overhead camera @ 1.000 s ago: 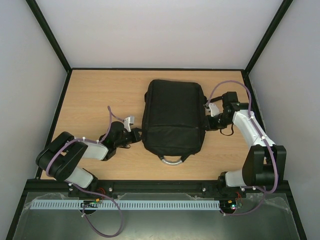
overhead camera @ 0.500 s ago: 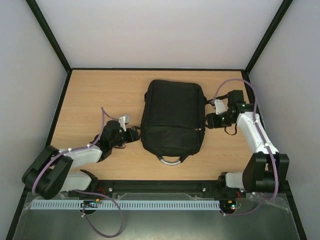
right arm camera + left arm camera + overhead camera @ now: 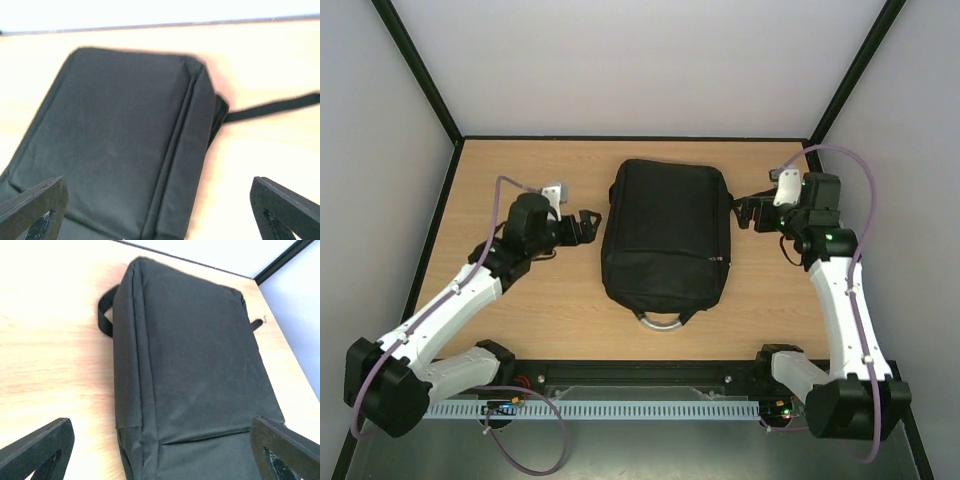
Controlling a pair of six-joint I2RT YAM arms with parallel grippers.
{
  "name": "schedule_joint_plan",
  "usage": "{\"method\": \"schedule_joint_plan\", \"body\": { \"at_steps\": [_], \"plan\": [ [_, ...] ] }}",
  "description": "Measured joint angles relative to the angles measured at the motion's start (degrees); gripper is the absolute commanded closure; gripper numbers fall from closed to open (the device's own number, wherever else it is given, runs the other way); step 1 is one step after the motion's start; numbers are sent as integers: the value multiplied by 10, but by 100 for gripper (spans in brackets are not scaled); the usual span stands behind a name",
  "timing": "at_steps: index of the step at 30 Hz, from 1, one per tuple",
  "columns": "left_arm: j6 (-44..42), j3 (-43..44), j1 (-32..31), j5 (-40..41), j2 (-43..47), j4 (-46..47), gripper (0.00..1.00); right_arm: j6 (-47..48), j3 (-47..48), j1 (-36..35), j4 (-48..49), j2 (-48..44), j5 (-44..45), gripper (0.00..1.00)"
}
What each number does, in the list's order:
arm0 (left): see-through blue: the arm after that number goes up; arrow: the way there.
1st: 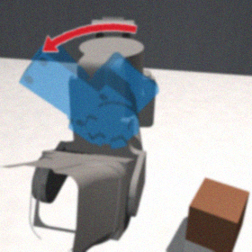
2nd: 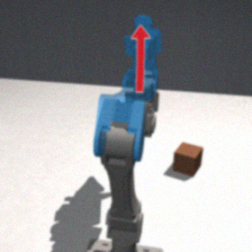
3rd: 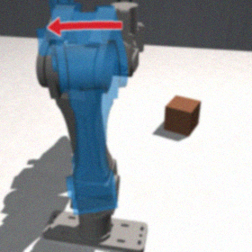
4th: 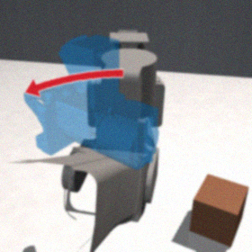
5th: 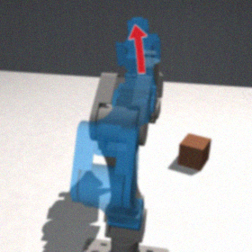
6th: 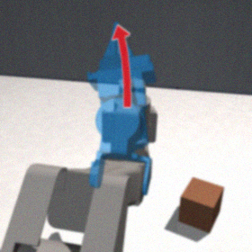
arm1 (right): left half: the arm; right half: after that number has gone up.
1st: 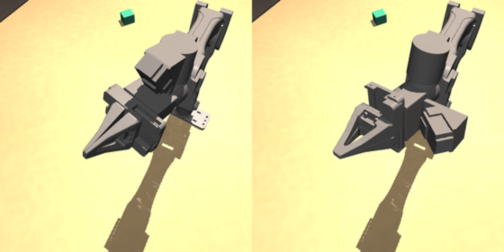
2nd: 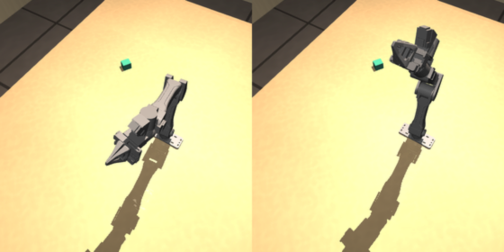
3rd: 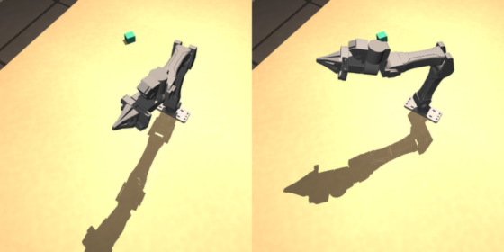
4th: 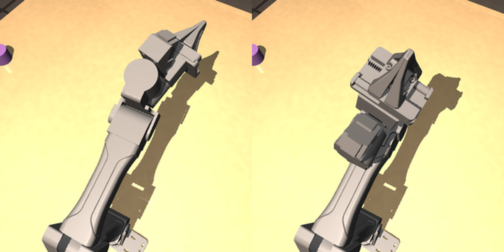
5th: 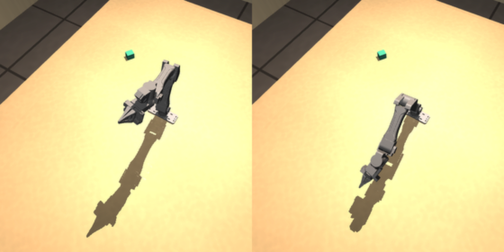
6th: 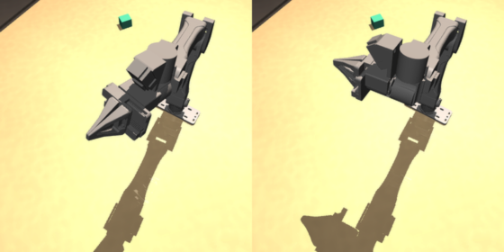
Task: Pack the student bag
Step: Reset both arms
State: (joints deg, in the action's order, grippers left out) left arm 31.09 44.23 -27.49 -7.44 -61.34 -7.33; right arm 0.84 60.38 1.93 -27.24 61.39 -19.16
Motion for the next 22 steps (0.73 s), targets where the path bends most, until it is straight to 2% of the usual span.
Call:
{"method": "schedule_joint_plan", "body": {
  "at_steps": [4, 7, 10, 16, 22],
  "plan": [
    [-48, 93, 2, 27, -12, -93, 1, -40, -1, 0, 63, -43, 22, 1],
    [-85, 130, 2, 66, -9, -120, 1, -76, -16, 0, 111, -63, 45, 0],
    [-116, 99, 2, 130, 16, -116, 1, -106, -73, 0, 167, -94, 72, 1],
    [-136, 31, 8, 190, 37, -117, 1, -137, -210, 0, 226, -165, 101, 1],
    [-141, 31, 10, 223, 40, -110, 1, -140, -227, 1, 254, -173, 113, 1]
  ]
}}
